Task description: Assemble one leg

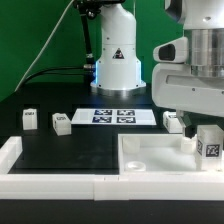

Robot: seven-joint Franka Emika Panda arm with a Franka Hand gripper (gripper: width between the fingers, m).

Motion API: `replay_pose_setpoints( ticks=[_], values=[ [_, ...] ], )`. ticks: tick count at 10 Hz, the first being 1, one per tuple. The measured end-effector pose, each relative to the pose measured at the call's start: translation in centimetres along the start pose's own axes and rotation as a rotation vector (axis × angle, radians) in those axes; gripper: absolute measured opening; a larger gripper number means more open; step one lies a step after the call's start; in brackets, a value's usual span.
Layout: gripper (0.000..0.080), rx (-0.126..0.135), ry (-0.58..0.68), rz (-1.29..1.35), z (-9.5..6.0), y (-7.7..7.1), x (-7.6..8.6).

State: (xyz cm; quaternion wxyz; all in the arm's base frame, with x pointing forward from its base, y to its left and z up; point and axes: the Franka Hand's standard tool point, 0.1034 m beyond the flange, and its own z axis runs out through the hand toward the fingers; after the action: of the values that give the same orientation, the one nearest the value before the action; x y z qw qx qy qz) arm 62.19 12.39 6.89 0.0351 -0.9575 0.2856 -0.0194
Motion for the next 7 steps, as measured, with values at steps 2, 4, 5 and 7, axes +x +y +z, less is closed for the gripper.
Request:
replay_pose_setpoints(
  ticks=[2,4,5,7],
  values=[
    [0.0649,-0.004,0.001,-0.224,0.08,0.17,0.12],
    [0.0649,-0.014,0.006,-0.439,0.05,0.26,0.26],
    [0.0649,-0.018,0.010,-0.526,0.03,0.27,0.33],
    [0.0649,-0.022,0.010,-0.572,0.03,0.37,0.42]
  ],
)
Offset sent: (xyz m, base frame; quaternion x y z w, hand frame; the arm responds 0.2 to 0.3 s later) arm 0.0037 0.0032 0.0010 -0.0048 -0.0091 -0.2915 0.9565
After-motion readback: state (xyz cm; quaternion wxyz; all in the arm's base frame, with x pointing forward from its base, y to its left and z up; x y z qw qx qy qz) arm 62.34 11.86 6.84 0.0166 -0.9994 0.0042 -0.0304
